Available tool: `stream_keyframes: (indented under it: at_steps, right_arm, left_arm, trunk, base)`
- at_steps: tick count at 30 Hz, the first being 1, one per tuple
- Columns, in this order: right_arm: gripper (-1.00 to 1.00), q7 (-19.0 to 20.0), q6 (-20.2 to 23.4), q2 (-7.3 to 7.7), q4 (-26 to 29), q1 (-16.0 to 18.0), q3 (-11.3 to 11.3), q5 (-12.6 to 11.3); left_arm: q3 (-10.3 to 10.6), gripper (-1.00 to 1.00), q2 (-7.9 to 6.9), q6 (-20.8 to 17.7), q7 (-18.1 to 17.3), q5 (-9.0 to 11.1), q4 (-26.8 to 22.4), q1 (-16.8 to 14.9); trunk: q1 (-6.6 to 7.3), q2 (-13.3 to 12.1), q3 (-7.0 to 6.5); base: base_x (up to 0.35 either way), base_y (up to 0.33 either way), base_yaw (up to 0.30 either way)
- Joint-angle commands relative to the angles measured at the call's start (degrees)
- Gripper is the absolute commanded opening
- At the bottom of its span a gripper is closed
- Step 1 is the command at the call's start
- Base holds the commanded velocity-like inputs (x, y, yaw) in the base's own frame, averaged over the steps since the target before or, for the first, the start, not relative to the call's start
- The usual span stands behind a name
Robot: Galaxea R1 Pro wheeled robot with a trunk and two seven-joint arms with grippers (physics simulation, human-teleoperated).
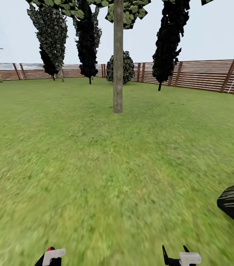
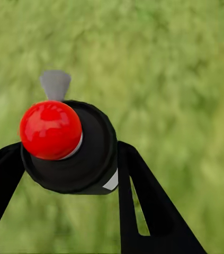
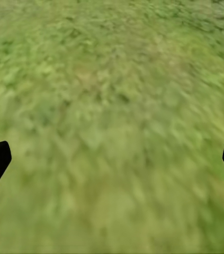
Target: In the garden, pick up the pesticide atomizer on the floor and spray pesticide onto both trees until each tree trunk is fully covered.
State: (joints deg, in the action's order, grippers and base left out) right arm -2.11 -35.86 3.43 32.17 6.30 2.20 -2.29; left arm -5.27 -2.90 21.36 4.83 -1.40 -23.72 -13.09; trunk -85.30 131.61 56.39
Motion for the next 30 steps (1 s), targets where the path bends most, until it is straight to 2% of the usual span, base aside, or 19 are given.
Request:
stream_keyframes:
  at_steps: [1, 30]
  right_arm:
    - [1.00, 0.0, 0.0, 0.00, 0.0, 0.0, 0.0, 0.0]
    - [1.00, 0.0, 0.0, 0.00, 0.0, 0.0, 0.0, 0.0]
  left_arm:
    - [0.0, -1.00, 0.00, 0.0, 0.0, 0.0, 0.0, 0.0]
    - [0.0, -1.00, 0.00, 0.0, 0.0, 0.0, 0.0, 0.0]
  trunk:
    - [0.00, 0.0, 0.00]
    - [0.00, 0.0, 0.00]
  base:
    - [0.338, 0.000, 0.000]
    - [0.338, 0.000, 0.000]
